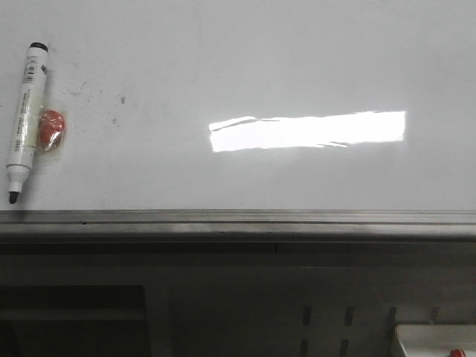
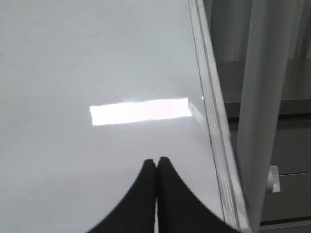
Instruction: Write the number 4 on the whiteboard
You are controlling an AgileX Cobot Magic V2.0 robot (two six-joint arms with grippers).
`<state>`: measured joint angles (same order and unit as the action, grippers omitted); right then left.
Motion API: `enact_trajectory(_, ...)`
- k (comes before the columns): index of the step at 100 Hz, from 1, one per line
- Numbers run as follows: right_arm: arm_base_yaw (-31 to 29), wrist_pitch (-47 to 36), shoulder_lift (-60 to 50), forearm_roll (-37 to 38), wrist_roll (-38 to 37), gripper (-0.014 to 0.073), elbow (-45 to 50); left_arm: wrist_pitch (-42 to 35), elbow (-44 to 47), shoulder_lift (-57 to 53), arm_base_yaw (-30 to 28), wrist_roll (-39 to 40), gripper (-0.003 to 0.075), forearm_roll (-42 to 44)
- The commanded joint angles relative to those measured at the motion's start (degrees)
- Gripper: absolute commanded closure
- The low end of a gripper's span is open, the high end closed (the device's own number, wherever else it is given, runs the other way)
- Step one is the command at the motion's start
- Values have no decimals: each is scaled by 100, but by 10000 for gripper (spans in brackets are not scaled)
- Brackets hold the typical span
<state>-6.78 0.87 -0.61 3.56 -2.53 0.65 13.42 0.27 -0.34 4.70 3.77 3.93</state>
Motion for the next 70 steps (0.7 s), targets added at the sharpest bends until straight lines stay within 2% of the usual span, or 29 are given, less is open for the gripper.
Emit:
enact_trajectory(1,-31,-261,-84,-20,18,658,128,-752,194,-146,35,45,741,33)
enact_trajectory(19,-31,293,-43,-720,18,658,-38,-779,59,-58,23,45,741,-136)
enact_trajectory(30,-20,678,257,-1147,18,658,-368,-313,-284,266,23,45,741,-148)
enact_trajectory(39,72,908,788,-1173,29,658,-731,-142,-627,721,23,45,741,-123)
enact_trajectory(54,104,1943,1798,-1148,61,658,-1478,-142,-1282,1383,23,45,741,-123)
enact_trajectory(70,104,1947,2524,-1159,61,658,-1808,-242,-1579,1762,23,45,740,-113)
